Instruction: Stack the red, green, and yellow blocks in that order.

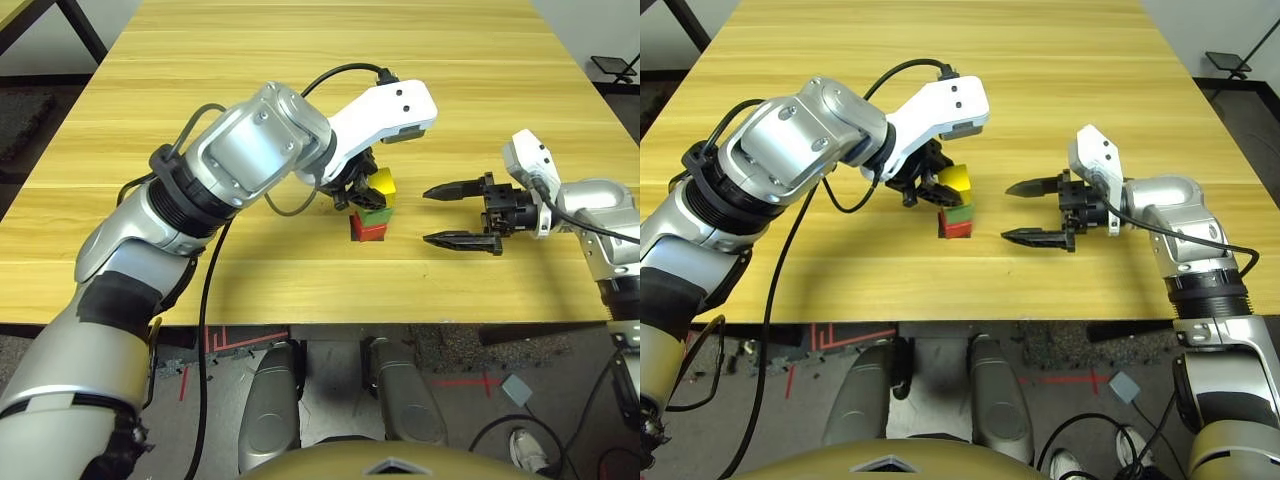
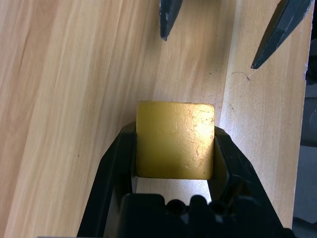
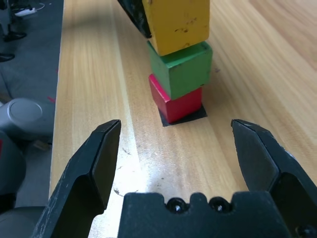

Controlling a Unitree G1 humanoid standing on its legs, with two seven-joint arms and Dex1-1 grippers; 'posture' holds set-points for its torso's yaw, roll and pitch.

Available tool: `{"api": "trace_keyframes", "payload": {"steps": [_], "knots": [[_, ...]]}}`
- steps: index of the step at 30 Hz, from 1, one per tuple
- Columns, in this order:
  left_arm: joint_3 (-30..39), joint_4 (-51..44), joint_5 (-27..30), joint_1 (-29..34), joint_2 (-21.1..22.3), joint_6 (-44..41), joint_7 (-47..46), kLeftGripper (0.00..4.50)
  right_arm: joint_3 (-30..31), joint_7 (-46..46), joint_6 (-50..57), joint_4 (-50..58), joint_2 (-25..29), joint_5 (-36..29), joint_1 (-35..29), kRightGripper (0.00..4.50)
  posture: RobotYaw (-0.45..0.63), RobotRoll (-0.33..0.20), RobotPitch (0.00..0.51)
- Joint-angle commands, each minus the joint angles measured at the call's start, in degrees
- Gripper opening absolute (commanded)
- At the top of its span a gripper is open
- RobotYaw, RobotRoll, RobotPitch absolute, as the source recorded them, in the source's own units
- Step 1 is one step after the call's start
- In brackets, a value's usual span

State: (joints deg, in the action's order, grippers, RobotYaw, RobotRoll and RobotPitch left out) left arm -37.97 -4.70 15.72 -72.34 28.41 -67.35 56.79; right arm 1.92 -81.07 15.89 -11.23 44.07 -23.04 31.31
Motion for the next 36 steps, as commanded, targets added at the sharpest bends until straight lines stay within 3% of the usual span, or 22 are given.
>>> {"api": "trace_keyframes", "payload": {"steps": [1,6,13,18,23,26,32,36], "knots": [[-1.09,0.14,-0.65,0.92,-0.39,0.99,0.43,2.01,-0.84,0.39,0.32,1.24,0.68,-0.14,-1.14,4.50,0.10,0.162,0.195],[-1.25,0.57,-0.99,1.16,-0.65,1.47,0.52,2.01,-0.92,0.55,0.39,1.33,0.68,-0.22,-1.33,4.50,0.10,0.163,0.199],[1.41,1.72,-0.42,0.81,-2.41,1.21,-0.50,4.42,-0.91,0.46,0.39,0.78,0.62,-0.26,-1.01,4.50,0.11,0.158,0.204],[12.26,1.45,3.16,1.21,-3.04,2.28,-1.31,4.47,-1.65,-0.94,0.31,-1.22,1.44,-0.76,0.47,4.50,0.13,0.142,0.199],[34.08,-2.72,10.58,4.97,-4.20,-8.42,-7.57,4.47,-5.00,-1.64,3.55,-4.63,3.73,-3.16,3.47,4.50,0.15,0.126,0.192],[46.22,-4.02,9.63,8.69,-5.72,-8.87,-16.68,4.47,-8.73,2.64,4.89,-9.98,3.21,-3.92,6.50,4.50,0.18,0.117,0.189],[56.55,-8.57,2.96,28.75,-4.38,12.06,-28.55,4.47,-15.40,17.75,-7.03,-27.03,-1.56,-0.02,10.70,4.50,0.21,0.082,0.196],[59.29,-8.59,0.21,39.93,-5.26,26.25,-32.73,4.47,-18.26,24.60,-15.09,-36.09,-2.36,1.58,12.61,4.50,0.22,0.060,0.197]]}}
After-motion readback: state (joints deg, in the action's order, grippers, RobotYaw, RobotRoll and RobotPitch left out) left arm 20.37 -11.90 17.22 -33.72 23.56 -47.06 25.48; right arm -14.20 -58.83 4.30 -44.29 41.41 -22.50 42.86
